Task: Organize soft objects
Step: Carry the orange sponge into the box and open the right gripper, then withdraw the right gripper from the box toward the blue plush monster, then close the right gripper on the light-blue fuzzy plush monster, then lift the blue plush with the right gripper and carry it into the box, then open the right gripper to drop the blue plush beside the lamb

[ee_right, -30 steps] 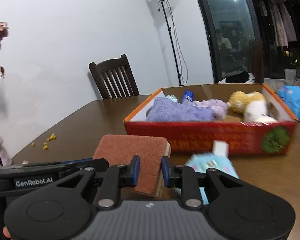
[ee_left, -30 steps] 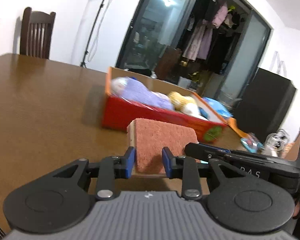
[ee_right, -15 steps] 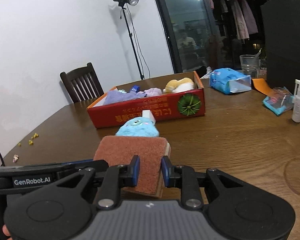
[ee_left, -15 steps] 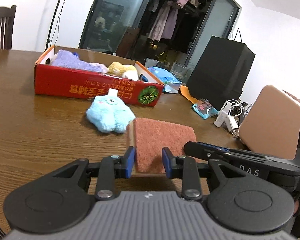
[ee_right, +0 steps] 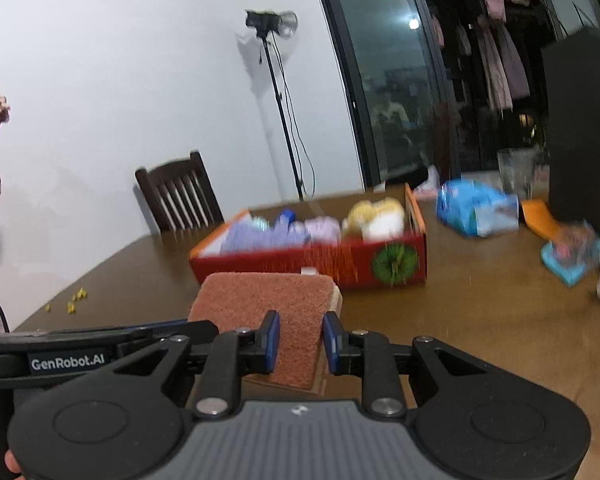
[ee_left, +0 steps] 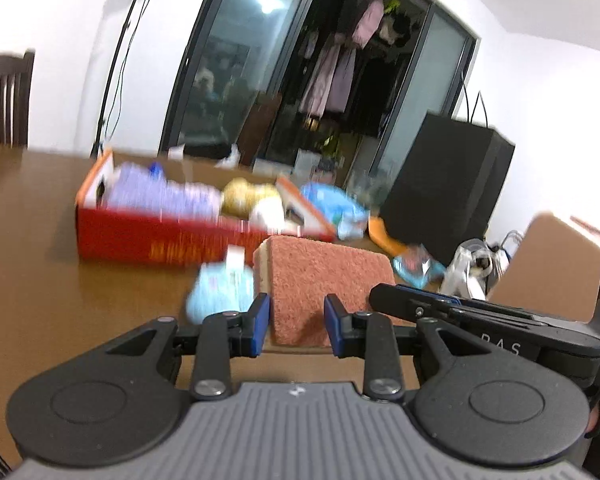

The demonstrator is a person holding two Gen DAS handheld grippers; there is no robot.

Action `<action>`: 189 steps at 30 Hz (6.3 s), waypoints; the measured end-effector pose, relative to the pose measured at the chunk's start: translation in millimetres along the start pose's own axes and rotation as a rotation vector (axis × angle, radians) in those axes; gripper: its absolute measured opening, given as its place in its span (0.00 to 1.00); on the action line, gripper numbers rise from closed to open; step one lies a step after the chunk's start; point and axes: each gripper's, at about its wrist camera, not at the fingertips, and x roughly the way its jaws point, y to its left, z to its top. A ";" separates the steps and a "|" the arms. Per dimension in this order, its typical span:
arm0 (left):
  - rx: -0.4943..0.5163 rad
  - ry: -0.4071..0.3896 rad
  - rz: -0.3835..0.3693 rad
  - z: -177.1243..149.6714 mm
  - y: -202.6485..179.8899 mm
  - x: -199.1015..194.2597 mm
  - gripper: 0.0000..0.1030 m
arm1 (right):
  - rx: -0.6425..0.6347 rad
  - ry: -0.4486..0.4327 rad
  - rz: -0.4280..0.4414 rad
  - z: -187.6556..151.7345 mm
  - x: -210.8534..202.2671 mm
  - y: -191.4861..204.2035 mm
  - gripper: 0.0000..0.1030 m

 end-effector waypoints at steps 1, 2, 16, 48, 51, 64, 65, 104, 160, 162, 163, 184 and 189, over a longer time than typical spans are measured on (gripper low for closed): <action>0.008 -0.016 0.001 11.0 2.7 5.1 0.29 | -0.009 -0.014 0.001 9.6 4.9 0.2 0.22; 0.010 -0.026 -0.001 20.6 5.9 9.8 0.29 | -0.015 -0.025 0.003 18.1 9.4 -0.1 0.22; -0.083 0.137 0.018 99.4 82.7 162.8 0.29 | 0.021 0.047 -0.032 106.5 167.8 -36.7 0.22; 0.039 0.098 0.150 125.0 64.0 83.9 0.66 | -0.022 0.227 -0.089 149.2 156.1 -48.7 0.56; 0.092 0.012 0.180 113.8 49.1 53.0 0.79 | -0.062 0.108 -0.066 145.6 119.2 -39.8 0.67; 0.157 -0.158 0.244 36.7 7.6 -35.7 0.87 | -0.172 -0.131 -0.037 75.8 24.1 -12.2 0.74; 0.151 -0.147 0.232 27.4 6.6 -39.6 0.88 | -0.181 -0.137 -0.024 66.1 17.1 -10.6 0.76; 0.025 0.177 0.119 -4.7 42.7 67.9 0.54 | -0.020 0.124 0.076 -3.1 74.4 -36.6 0.53; -0.100 0.060 -0.073 132.1 68.5 119.5 0.30 | -0.014 0.037 0.141 134.2 134.8 -35.6 0.29; -0.109 0.090 -0.047 148.5 85.3 149.7 0.30 | -0.016 0.066 0.130 152.4 170.3 -40.3 0.29; -0.128 0.109 -0.040 155.2 94.3 163.2 0.30 | -0.011 0.085 0.127 160.5 188.4 -43.6 0.29; -0.059 0.300 0.147 157.5 169.0 287.4 0.33 | 0.242 0.520 0.120 155.4 424.9 -89.0 0.33; 0.001 0.293 0.087 152.8 160.3 283.1 0.42 | 0.299 0.507 0.134 142.6 408.1 -97.3 0.35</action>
